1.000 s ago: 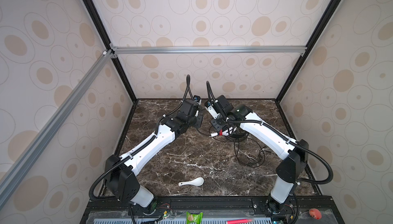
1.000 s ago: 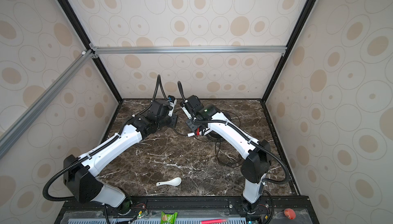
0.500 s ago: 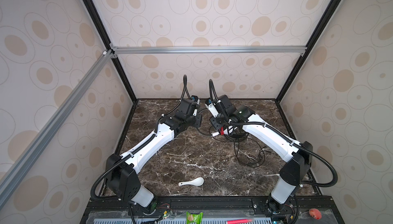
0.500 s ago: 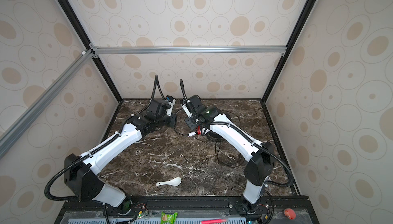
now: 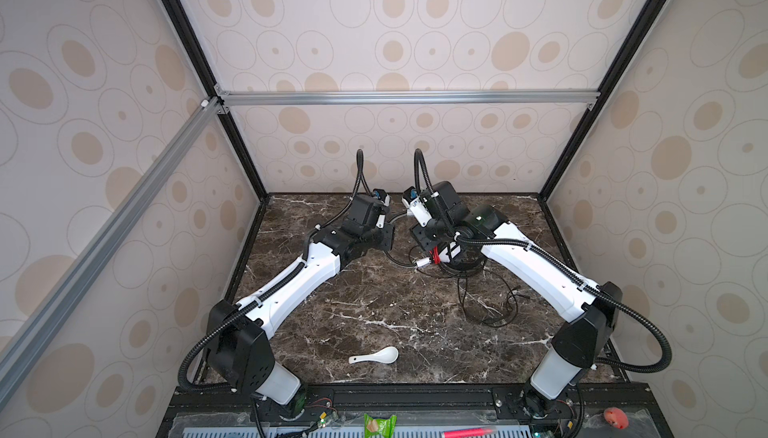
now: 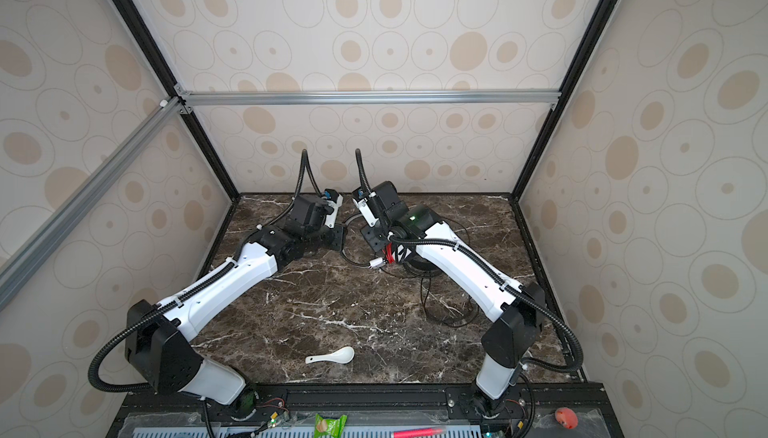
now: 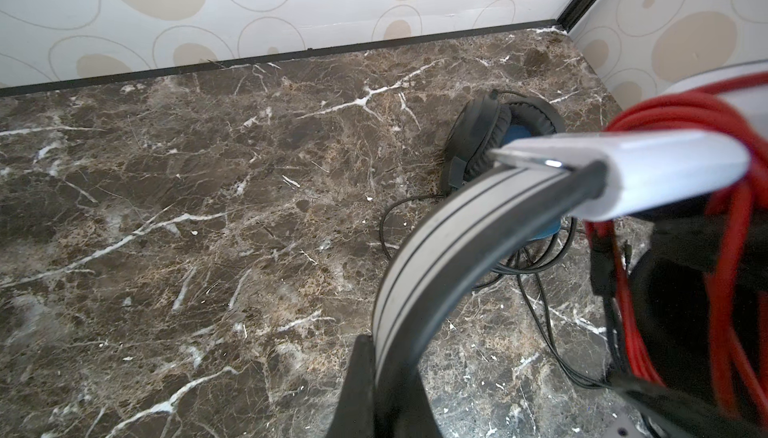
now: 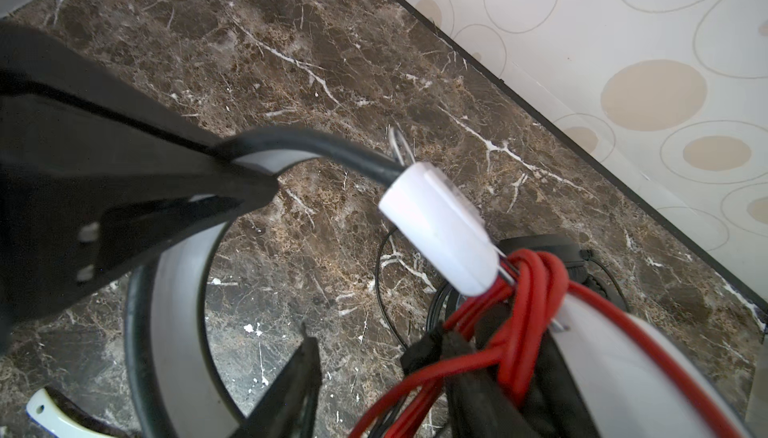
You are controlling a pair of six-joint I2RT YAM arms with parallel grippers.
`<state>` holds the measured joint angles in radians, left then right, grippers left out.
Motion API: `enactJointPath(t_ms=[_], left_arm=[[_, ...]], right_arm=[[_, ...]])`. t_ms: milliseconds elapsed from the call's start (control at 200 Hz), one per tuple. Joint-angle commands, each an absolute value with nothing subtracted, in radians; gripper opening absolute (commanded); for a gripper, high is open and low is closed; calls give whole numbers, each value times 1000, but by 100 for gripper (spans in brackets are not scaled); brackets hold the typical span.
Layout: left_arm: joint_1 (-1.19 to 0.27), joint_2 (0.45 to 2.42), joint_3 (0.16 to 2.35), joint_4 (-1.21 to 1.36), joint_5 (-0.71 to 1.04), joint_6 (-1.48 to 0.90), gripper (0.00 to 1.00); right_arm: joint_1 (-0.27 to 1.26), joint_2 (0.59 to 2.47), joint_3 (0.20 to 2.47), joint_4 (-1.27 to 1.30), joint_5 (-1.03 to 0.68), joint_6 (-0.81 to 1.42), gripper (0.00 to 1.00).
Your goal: Wrap the headphones
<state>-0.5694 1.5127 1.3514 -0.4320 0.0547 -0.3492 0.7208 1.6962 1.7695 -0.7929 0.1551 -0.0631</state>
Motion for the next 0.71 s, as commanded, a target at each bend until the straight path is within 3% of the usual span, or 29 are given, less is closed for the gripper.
enactJointPath(t_ms=[0,700], left_arm=[[-561,1477,1346,-495,106,-327,0],[-544,1508,1345,-503,163,-350,0]], right_arm=[[684,1645,1811,-770,237,-64,52],[680,1640,1848,-819,189,-21,66]])
